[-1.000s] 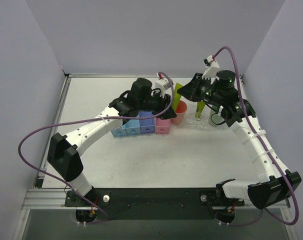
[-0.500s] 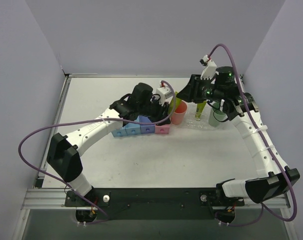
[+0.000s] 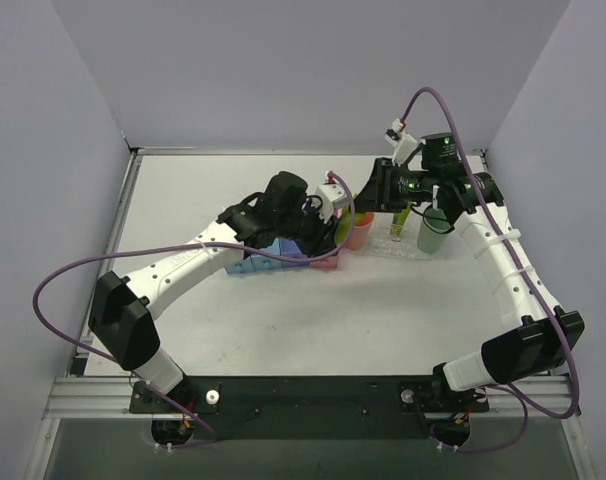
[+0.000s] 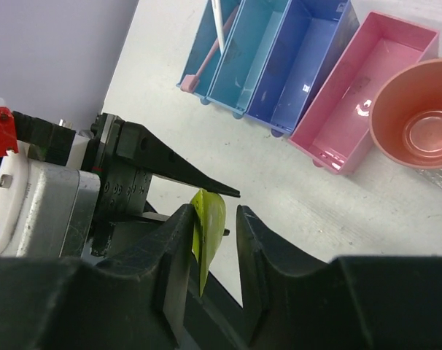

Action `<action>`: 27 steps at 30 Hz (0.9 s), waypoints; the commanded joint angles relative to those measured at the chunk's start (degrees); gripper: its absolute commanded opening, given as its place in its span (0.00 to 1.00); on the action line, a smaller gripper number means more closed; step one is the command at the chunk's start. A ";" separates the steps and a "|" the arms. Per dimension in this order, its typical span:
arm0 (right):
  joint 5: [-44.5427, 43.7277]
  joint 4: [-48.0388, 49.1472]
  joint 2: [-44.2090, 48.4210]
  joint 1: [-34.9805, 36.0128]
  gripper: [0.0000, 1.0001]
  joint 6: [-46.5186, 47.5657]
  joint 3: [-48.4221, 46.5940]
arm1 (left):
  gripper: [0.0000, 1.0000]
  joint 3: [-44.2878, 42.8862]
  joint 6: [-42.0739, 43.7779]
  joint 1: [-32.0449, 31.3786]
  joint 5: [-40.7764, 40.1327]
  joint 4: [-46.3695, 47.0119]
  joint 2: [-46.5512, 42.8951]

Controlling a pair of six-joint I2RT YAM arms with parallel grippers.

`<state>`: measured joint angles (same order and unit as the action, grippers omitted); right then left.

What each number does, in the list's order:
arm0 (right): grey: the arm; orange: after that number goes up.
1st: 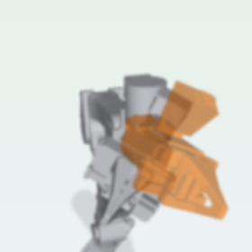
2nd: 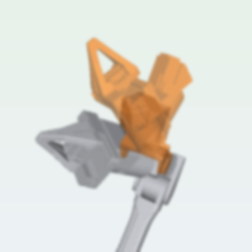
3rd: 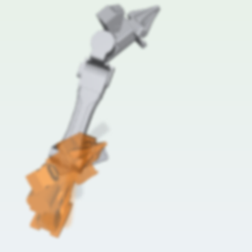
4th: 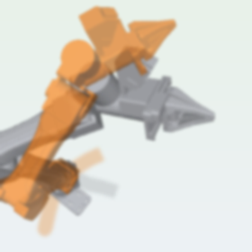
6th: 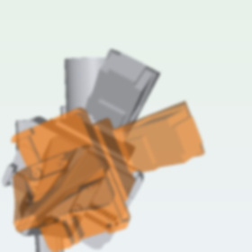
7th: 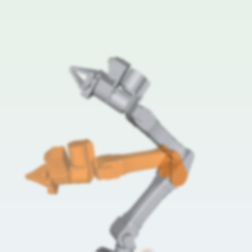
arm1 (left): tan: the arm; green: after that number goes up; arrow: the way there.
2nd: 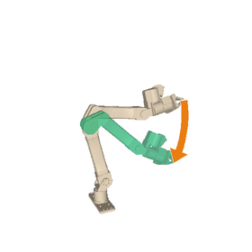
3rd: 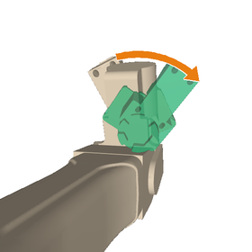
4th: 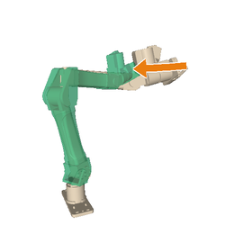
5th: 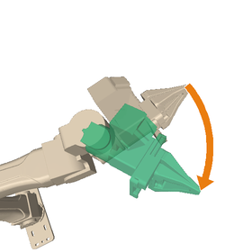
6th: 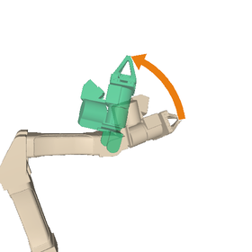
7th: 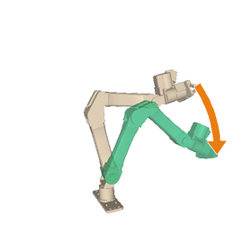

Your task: Prepare toiletry sets of a toothbrush and toothpaste on the tray

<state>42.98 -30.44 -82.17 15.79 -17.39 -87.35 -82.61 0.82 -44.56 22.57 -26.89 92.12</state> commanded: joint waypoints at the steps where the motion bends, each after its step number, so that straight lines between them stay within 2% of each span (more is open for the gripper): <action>1: 2.81 -0.59 -0.53 0.29 0.23 1.04 -2.65 | 0.04 -0.45 1.64 -0.62 0.55 0.79 -2.38; 4: 2.90 -0.59 -0.71 0.29 0.04 1.21 -2.47 | 0.04 -0.36 1.82 -0.88 0.11 0.53 -2.38; 5: 2.81 -0.59 -0.71 0.38 0.00 1.22 -2.56 | 0.04 -0.36 1.38 -0.88 -0.15 0.53 -2.47; 7: 2.20 -0.59 -0.71 0.21 0.00 1.39 -2.56 | 0.04 -0.36 0.85 -0.88 -0.68 0.44 -2.29; 10: -0.35 -0.59 0.25 0.29 0.00 1.65 -2.47 | 0.19 -1.15 -0.55 -0.88 -1.91 -0.08 -1.68; 11: -1.14 -0.42 0.52 0.12 0.00 1.83 -2.47 | 0.28 -1.59 -0.56 -0.80 -2.61 -0.78 -1.42; 12: -3.06 -0.33 1.48 0.03 0.00 2.09 -2.47 | 0.42 -1.94 -2.30 -0.80 -3.92 -0.88 -1.24; 15: -6.32 0.02 3.41 -1.11 0.00 2.97 -2.56 | 0.63 -2.03 -3.45 -0.71 -5.60 0.26 -1.67; 21: -18.00 0.99 8.77 -3.57 0.00 9.20 -1.16 | 0.79 0.60 -7.58 1.13 -9.37 6.32 -5.71; 22: -20.63 1.17 9.22 -3.57 0.00 10.17 -0.98 | 0.86 1.04 -10.28 1.75 -9.91 7.81 -6.07; 23: -21.96 1.60 9.57 -3.49 0.00 11.14 -0.89 | 0.88 1.48 -11.96 2.62 -9.82 8.61 -6.42; 27: -26.89 4.06 10.71 -3.75 0.00 14.66 0.51 | 0.92 6.12 -24.61 10.88 -2.28 14.93 -7.91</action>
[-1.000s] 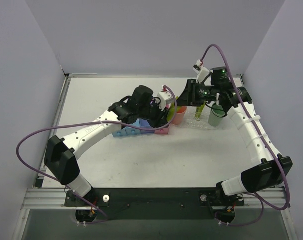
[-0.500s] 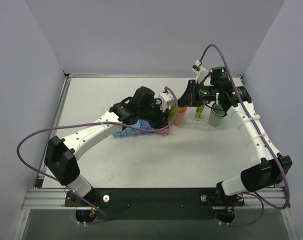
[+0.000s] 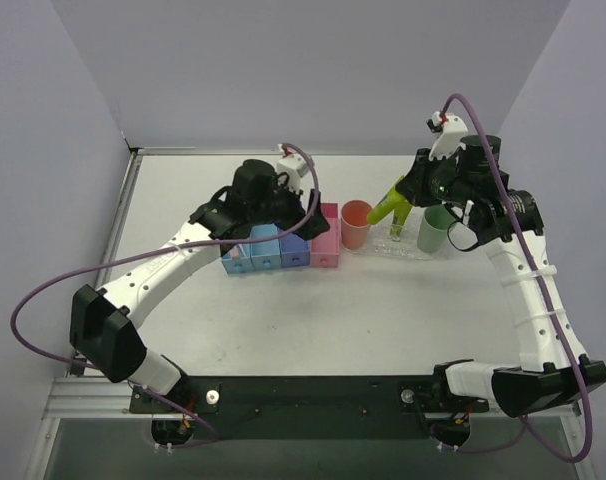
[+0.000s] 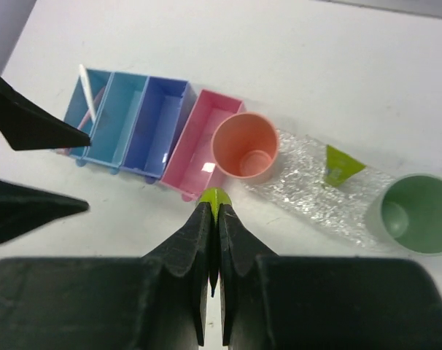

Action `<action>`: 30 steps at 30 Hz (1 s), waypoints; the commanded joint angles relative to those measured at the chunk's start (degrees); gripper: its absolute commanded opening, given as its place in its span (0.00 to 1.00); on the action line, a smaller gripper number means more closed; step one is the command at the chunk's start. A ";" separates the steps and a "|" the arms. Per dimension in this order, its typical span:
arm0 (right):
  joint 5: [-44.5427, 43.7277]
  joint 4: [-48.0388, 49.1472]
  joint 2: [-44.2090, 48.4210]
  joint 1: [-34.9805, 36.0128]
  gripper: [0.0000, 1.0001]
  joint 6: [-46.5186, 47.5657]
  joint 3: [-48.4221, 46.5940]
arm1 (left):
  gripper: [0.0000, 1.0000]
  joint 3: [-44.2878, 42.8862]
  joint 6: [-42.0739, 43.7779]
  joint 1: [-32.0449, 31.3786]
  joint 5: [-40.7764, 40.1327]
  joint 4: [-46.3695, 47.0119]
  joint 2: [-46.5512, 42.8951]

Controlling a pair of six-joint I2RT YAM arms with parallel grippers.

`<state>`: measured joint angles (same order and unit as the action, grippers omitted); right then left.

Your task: Prepare toiletry sets of a toothbrush and toothpaste on the tray

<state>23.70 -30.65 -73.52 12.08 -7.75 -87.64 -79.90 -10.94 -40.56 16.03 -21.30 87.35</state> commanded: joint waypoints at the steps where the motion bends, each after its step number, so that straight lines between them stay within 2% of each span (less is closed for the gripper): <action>1: -8.92 5.33 2.06 -0.12 0.00 5.11 2.37 | 0.92 4.91 -17.66 10.55 5.66 13.44 -3.76; 3: -10.25 8.58 2.41 -0.21 0.00 5.37 3.87 | 0.92 7.81 -20.43 12.86 6.65 16.89 -5.86; 5: -10.52 11.75 2.50 -0.21 0.00 5.90 6.06 | 0.92 10.02 -20.27 14.27 2.81 17.79 -7.28; 8: -11.31 14.83 2.33 -0.21 0.00 6.87 8.35 | 0.93 9.32 -16.76 14.54 -2.91 12.61 -8.78; 11: -11.84 15.97 1.36 -0.30 0.00 7.31 9.50 | 0.93 9.06 -15.87 15.85 -5.13 8.91 -9.30; 18: -13.42 19.66 -0.31 -0.30 0.00 10.03 12.66 | 0.94 14.24 -22.19 21.65 -3.73 12.68 -12.28; 30: -16.41 24.94 -3.12 0.14 0.00 10.56 15.83 | 0.94 14.86 -16.67 22.36 -4.69 10.05 -13.61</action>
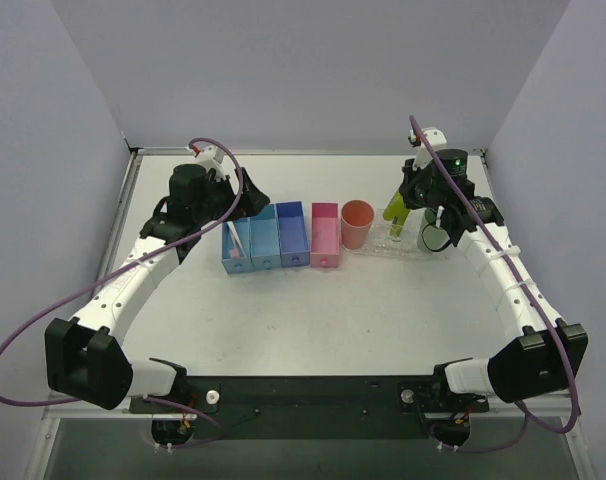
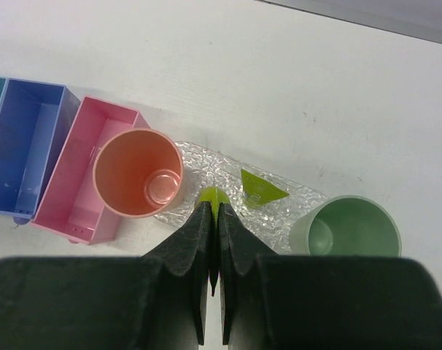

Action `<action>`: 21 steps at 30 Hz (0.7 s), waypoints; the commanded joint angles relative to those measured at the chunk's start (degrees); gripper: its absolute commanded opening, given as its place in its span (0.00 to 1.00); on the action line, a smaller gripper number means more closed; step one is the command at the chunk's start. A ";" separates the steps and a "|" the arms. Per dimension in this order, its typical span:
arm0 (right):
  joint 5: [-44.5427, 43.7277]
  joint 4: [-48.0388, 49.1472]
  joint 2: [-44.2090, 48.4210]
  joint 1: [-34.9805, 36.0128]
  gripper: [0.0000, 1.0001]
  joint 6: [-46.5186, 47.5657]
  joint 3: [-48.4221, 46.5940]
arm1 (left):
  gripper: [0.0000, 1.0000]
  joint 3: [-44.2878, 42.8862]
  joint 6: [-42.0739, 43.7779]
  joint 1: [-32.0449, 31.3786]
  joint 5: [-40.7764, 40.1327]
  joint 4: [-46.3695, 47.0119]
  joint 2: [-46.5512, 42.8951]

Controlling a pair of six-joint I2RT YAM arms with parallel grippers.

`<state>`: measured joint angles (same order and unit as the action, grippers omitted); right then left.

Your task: Prepare toiletry sets of a toothbrush and toothpaste on the tray

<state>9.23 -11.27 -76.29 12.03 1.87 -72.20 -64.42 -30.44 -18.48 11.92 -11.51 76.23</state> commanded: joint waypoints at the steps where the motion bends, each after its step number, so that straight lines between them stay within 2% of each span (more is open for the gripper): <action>1: -2.03 5.47 -0.70 0.18 0.00 0.86 0.22 | 0.94 -0.88 3.19 0.29 -0.59 -0.09 -2.40; 21: -6.77 8.10 -6.41 4.14 0.00 5.78 0.57 | 0.94 -0.97 5.74 0.29 -1.55 -1.76 -3.36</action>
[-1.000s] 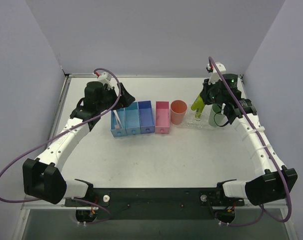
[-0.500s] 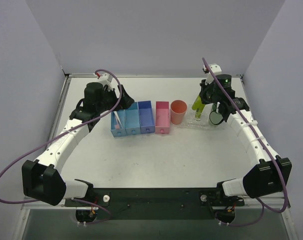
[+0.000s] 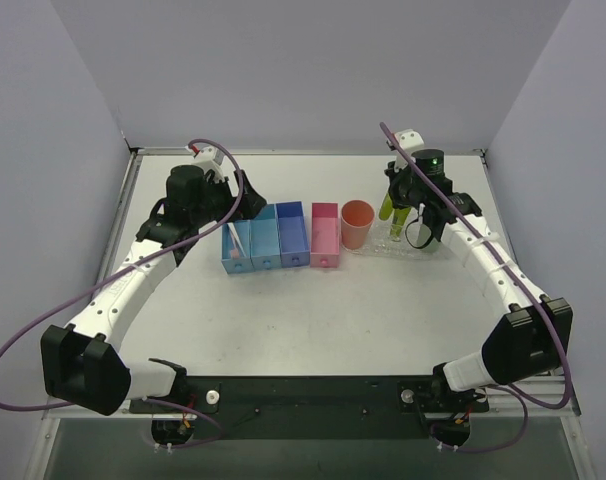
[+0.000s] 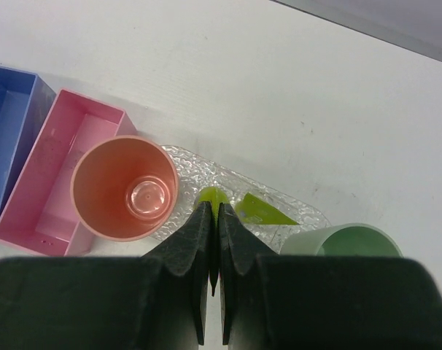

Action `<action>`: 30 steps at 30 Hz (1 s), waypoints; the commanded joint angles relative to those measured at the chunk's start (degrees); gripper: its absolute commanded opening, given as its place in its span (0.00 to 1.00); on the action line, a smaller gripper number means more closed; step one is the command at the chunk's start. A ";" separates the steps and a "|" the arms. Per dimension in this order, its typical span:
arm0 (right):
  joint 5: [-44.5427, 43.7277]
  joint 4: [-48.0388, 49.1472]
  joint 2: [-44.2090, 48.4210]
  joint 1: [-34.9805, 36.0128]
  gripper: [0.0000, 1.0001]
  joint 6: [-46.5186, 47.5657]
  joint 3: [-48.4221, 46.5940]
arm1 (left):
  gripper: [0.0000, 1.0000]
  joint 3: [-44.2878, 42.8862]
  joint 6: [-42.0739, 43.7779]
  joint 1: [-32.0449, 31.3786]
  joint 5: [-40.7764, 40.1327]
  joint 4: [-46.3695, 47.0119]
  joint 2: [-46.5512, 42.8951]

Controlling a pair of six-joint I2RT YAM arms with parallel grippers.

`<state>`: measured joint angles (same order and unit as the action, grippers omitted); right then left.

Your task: Prepare toiletry sets of a toothbrush and toothpaste on the tray

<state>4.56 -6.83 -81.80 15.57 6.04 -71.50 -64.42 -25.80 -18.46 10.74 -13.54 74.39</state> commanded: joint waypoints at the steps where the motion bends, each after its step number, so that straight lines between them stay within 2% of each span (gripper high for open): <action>1: -2.44 3.67 -0.99 0.77 0.00 1.95 -0.04 | 0.94 -1.14 1.10 0.26 -0.28 0.27 -1.44; 30: -4.38 6.39 -3.63 0.95 0.00 1.25 3.13 | 0.94 -1.85 1.63 0.88 0.24 0.09 -0.21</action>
<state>1.21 -3.68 -85.08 16.23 8.08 -68.93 -64.42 -24.99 -18.13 10.72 -14.00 74.41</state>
